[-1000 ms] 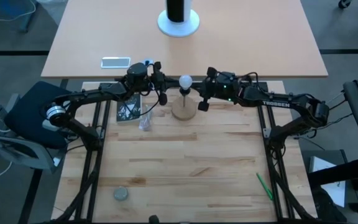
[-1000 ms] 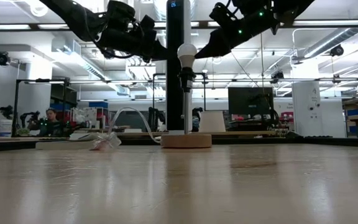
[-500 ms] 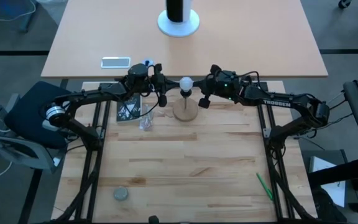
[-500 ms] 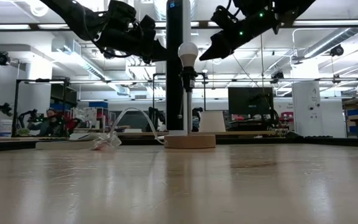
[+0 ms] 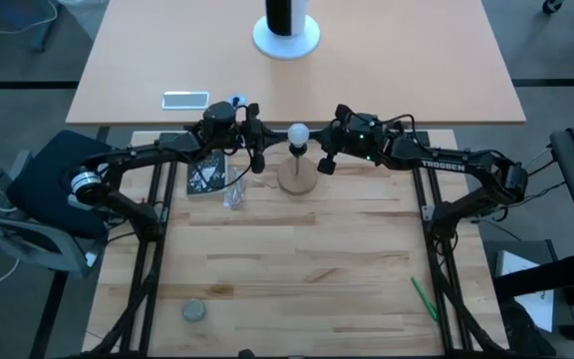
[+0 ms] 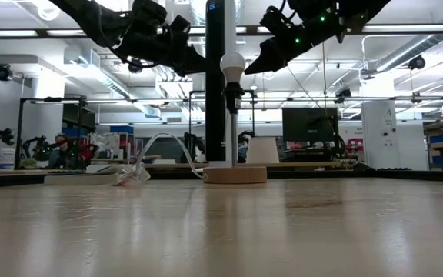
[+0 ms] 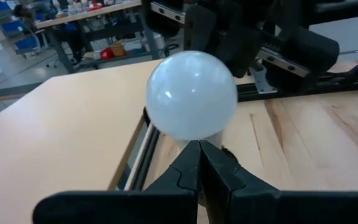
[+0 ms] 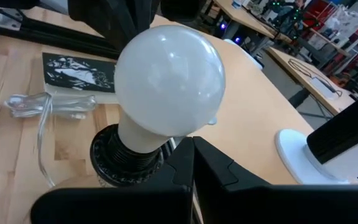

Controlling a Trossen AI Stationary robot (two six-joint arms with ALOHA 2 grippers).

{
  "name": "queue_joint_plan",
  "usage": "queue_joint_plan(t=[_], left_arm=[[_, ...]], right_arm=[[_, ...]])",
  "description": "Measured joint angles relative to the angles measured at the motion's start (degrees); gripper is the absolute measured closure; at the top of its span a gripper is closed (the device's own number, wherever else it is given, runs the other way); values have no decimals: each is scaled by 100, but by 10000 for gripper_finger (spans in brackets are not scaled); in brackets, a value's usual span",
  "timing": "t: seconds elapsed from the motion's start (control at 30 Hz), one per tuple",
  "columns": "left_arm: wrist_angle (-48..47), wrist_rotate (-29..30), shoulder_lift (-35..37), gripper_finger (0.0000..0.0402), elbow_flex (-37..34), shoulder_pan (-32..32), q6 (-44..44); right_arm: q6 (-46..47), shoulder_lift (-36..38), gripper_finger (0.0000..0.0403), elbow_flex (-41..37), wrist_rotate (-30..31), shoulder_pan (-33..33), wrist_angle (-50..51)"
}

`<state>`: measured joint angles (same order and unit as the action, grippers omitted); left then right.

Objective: Screw lightbulb
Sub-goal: Insert the lightbulb into the black lamp

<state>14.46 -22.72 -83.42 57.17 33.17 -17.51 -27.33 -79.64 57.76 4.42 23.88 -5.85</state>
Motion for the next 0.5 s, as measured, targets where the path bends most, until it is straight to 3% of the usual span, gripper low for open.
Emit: queue_joint_plan(t=[0.5], left_arm=[[330, -38, -151, 401, 2, 0, -95]], right_arm=[[31, -2, 403, 0, -159, -28, -29]])
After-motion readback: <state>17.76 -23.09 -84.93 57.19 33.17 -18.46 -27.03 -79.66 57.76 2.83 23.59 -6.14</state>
